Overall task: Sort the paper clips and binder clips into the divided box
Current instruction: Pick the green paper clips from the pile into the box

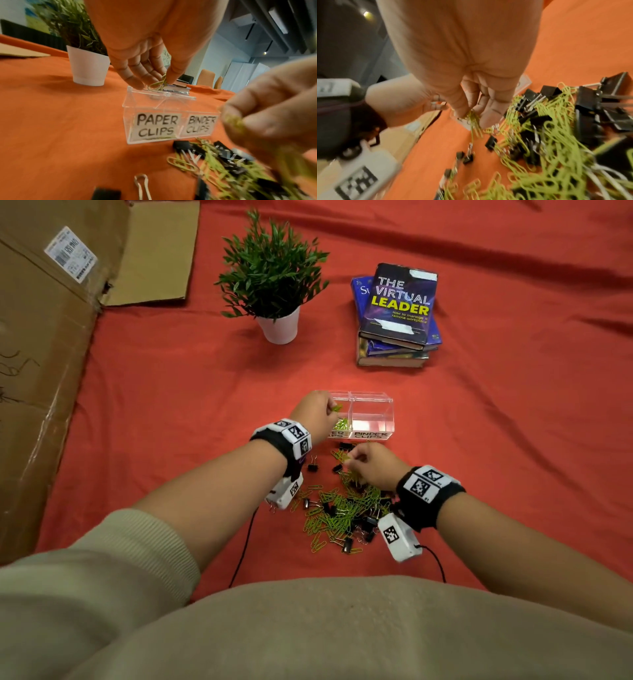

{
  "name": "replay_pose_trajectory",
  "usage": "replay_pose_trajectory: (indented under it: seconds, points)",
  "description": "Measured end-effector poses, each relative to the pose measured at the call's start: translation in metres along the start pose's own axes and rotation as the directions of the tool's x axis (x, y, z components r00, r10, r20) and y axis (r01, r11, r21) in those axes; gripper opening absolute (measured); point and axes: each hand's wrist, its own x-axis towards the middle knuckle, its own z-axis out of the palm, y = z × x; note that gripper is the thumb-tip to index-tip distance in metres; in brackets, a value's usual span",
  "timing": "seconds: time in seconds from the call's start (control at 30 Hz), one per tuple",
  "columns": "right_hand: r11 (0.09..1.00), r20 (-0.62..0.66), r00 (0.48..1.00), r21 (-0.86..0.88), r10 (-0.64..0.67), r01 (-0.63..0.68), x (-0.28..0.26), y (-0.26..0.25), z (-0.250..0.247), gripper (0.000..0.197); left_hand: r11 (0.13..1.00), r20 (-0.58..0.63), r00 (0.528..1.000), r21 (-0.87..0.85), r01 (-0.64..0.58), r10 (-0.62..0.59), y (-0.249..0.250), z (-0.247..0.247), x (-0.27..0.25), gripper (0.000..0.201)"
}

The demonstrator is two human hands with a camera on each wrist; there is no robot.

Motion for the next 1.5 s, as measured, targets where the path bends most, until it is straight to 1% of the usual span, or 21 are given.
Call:
replay_pose_trajectory:
  seconds: [0.1,0.17,0.23,0.33,0.4,0.5,0.57,0.6,0.67,0.73,0.83,0.87,0.9,0.93,1.0,1.07,1.13,1.23,1.4,1.43,1.5]
  points:
    - [0.988,-0.001,1.000,0.155,0.026,-0.026,0.001,-0.008,-0.020,0.022,0.994,0.013,1.000,0.106,-0.012,0.010,0.003,0.000,0.012,0.004]
    - [0.977,-0.024,1.000,0.212,0.015,-0.010,0.006,-0.012,-0.031,0.018,0.991,0.043,0.999,0.135,-0.016,0.010,0.000,0.002,0.015,0.011]
    - [0.971,-0.035,0.999,0.239,0.004,0.005,0.013,-0.020,-0.040,0.015,0.993,0.048,0.999,0.117,-0.023,0.018,-0.004,0.003,0.012,0.018]
    - [0.963,-0.083,0.996,0.267,-0.024,0.045,0.028,-0.034,-0.049,0.014,0.996,-0.016,1.000,0.083,-0.017,0.018,-0.014,0.002,-0.006,0.017]
    - [0.969,-0.152,0.987,0.229,-0.059,0.093,0.040,-0.045,-0.051,0.012,0.998,-0.039,0.999,0.062,0.026,-0.024,-0.026,0.004,-0.024,0.014]
    - [0.986,-0.284,0.953,0.092,-0.110,0.141,0.058,-0.058,-0.044,0.009,0.990,-0.004,0.995,0.097,0.104,-0.104,-0.052,0.010,-0.052,0.014]
    - [0.991,-0.341,0.931,-0.030,-0.131,0.128,0.068,-0.060,-0.036,0.011,0.980,0.026,0.990,0.144,0.134,-0.139,-0.069,0.013,-0.068,0.015]
    - [0.989,-0.347,0.927,-0.092,-0.140,0.115,0.072,-0.061,-0.032,0.012,0.976,0.035,0.988,0.165,0.145,-0.153,-0.075,0.014,-0.073,0.015]
    - [0.974,-0.334,0.929,-0.208,-0.160,0.093,0.078,-0.060,-0.022,0.015,0.966,0.036,0.984,0.201,0.162,-0.172,-0.088,0.015,-0.083,0.016]
    - [0.945,-0.317,0.925,-0.308,-0.209,0.108,0.076,-0.055,-0.018,0.020,0.961,0.040,0.985,0.231,0.154,-0.168,-0.092,0.018,-0.086,0.017]
    - [0.866,-0.310,0.866,-0.443,-0.392,0.233,0.064,-0.045,-0.009,0.024,0.954,0.031,0.988,0.266,0.138,-0.151,-0.089,0.022,-0.084,0.025]
    - [0.837,-0.269,0.858,-0.471,-0.437,0.279,0.059,-0.043,-0.001,0.022,0.951,0.026,0.988,0.277,0.138,-0.152,-0.088,0.023,-0.083,0.028]
    - [0.808,-0.204,0.866,-0.501,-0.457,0.309,0.055,-0.040,0.009,0.020,0.948,0.016,0.988,0.285,0.141,-0.151,-0.089,0.025,-0.082,0.030]
    - [0.786,-0.129,0.887,-0.532,-0.444,0.316,0.052,-0.036,0.018,0.019,0.946,0.008,0.989,0.293,0.140,-0.149,-0.089,0.026,-0.080,0.031]
    - [0.764,-0.016,0.939,-0.586,-0.342,0.269,0.050,-0.023,0.036,0.021,0.939,0.002,0.990,0.317,0.133,-0.141,-0.088,0.029,-0.077,0.030]
    - [0.752,0.018,0.967,-0.624,-0.256,0.211,0.048,-0.011,0.046,0.024,0.930,0.005,0.993,0.351,0.109,-0.118,-0.087,0.030,-0.075,0.027]
    - [0.727,0.031,0.969,-0.655,-0.244,0.204,0.045,-0.003,0.052,0.025,0.920,0.014,0.996,0.386,0.072,-0.084,-0.087,0.031,-0.075,0.024]
    - [0.706,0.025,0.961,-0.673,-0.275,0.220,0.040,0.005,0.056,0.025,0.902,0.038,0.999,0.431,0.007,-0.025,-0.087,0.033,-0.074,0.022]
    - [0.723,0.022,0.977,-0.669,-0.212,0.172,0.036,0.010,0.058,0.029,0.871,0.093,0.995,0.486,-0.066,0.024,-0.087,0.035,-0.075,0.026]
    - [0.734,0.016,0.979,-0.659,-0.204,0.164,0.035,0.009,0.057,0.030,0.876,0.098,0.995,0.477,-0.071,0.027,-0.086,0.035,-0.075,0.026]
    - [0.767,0.002,0.982,-0.623,-0.191,0.151,0.034,0.008,0.054,0.030,0.914,0.103,0.995,0.402,-0.059,0.019,-0.082,0.032,-0.074,0.021]
